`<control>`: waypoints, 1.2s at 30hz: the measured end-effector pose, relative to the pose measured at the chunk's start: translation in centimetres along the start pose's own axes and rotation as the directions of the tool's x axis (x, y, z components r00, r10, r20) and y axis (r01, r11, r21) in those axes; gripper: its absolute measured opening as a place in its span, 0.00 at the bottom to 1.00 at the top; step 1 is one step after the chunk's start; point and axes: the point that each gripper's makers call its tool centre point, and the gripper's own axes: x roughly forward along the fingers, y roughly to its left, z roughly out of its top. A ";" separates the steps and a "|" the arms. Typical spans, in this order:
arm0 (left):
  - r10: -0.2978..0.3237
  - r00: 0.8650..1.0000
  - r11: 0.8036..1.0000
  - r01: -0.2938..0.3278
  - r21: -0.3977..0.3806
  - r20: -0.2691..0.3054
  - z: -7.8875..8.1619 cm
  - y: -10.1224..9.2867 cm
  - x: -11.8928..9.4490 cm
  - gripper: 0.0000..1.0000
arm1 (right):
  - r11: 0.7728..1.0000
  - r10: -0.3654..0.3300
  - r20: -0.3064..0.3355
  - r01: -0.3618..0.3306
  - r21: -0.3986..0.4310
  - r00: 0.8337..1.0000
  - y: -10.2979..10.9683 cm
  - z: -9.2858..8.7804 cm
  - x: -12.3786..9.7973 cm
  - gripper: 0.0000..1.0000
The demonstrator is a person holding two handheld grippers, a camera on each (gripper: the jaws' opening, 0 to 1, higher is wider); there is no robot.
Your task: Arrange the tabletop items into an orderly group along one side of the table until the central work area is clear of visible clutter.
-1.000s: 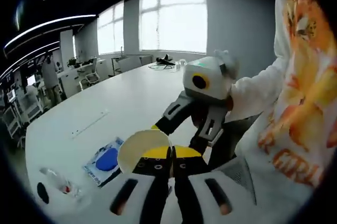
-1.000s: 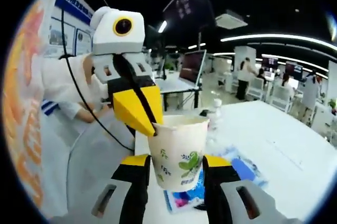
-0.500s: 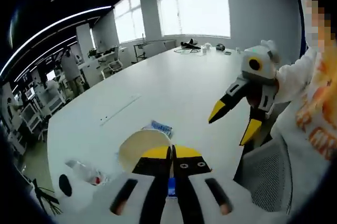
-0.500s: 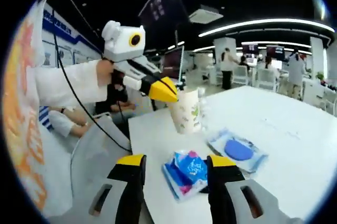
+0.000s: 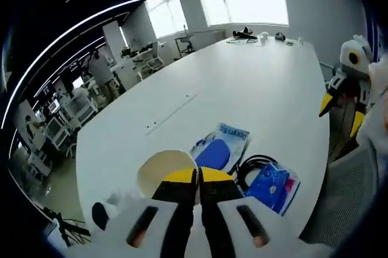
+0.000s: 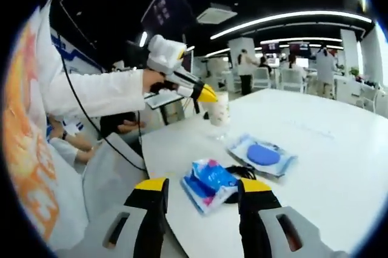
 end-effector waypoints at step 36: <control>0.028 0.995 0.994 -0.038 -0.105 -0.100 -6.4 2.7 7.3 0.00 | 0.982 -0.095 -0.022 0.098 0.160 0.995 -2.4 -2.2 -0.4 0.45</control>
